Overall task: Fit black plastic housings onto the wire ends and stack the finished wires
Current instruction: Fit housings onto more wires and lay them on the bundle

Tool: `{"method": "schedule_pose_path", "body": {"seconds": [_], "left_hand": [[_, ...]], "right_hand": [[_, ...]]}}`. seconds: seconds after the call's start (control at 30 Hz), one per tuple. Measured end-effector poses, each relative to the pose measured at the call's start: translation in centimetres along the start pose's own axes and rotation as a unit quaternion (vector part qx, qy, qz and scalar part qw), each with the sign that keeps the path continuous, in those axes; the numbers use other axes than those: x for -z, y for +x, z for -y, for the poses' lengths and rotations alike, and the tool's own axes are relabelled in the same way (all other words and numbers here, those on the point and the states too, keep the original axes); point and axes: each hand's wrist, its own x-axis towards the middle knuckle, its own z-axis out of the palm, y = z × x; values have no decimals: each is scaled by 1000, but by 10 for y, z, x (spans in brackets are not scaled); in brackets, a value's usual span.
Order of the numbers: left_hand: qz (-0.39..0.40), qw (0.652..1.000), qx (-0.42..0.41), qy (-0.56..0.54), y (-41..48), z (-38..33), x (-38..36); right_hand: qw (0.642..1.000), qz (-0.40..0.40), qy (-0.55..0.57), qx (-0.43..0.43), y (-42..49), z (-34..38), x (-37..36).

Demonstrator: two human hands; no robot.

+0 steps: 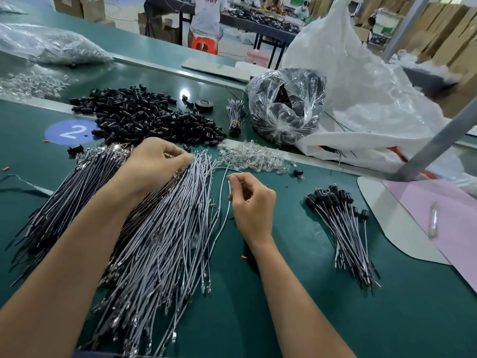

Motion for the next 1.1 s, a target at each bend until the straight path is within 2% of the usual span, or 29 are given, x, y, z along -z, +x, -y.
{"method": "schedule_pose_path", "body": {"seconds": [0.1,0.17,0.27,0.33,0.47,0.57,0.67,0.77,1.0,1.1], "left_hand": [[30,993,4,-115,3,-13,-10],[30,991,-9,-133,6,-21,-19],[15,991,-26,-130,7,-29,-30],[3,990,-30,-137,8,-32,-35],[-21,986,-33,-160,6,-33,-38],[-50,979,-32,-196,4,-33,-36],[-92,957,-36,-272,2,-33,-27],[-114,947,-46,-297,-3,-33,-23],[-91,954,-66,-278,-14,-31,-32],[-52,964,-51,-257,-22,-31,-47]], "right_hand": [[999,15,43,3,-1,2,0],[991,40,126,-17,-1,6,-1],[945,148,280,-77,-2,14,-2],[920,204,322,-93,-2,17,-2],[900,222,354,-125,0,17,2],[898,224,354,-135,1,16,7],[901,184,361,-154,4,14,12],[905,131,370,-164,7,12,18],[916,197,328,-124,7,25,18],[914,190,341,-107,6,35,12]]}}
